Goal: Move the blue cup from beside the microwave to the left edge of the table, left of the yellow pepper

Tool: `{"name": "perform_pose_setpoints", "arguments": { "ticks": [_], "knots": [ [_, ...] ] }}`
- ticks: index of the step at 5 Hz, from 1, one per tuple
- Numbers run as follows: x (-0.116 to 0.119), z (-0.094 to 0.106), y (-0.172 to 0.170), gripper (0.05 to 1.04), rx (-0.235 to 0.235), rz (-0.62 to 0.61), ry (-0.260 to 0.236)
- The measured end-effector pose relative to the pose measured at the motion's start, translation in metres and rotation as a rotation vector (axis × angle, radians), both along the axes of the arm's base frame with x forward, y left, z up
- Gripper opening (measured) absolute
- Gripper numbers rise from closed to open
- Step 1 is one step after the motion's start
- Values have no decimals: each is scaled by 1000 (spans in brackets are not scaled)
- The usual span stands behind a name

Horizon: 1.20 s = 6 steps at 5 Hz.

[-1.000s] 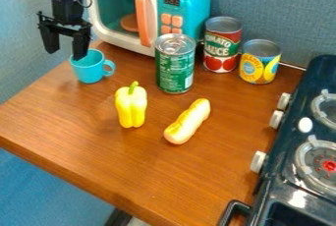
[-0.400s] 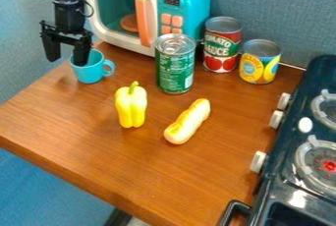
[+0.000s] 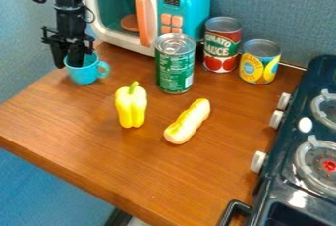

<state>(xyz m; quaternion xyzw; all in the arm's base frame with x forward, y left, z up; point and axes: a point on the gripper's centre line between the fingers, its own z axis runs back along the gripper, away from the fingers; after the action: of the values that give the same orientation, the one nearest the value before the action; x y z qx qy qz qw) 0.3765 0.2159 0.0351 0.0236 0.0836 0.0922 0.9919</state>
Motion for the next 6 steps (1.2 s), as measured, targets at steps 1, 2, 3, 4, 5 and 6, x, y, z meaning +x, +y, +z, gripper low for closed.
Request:
{"name": "perform_pose_setpoints", "arguments": {
  "ticks": [1,2,3,4,5,6],
  "knots": [
    [2,0,1,194,5,3,-10],
    [-1,-1,-5,125,-10,6,-26],
    [-7,4,-16,106,-54,-2,-72],
    [-23,17,-18,106,-111,7,-102],
    [-62,29,-12,106,-161,43,-80],
    [-96,26,-12,106,-170,18,-17]
  ]
}}
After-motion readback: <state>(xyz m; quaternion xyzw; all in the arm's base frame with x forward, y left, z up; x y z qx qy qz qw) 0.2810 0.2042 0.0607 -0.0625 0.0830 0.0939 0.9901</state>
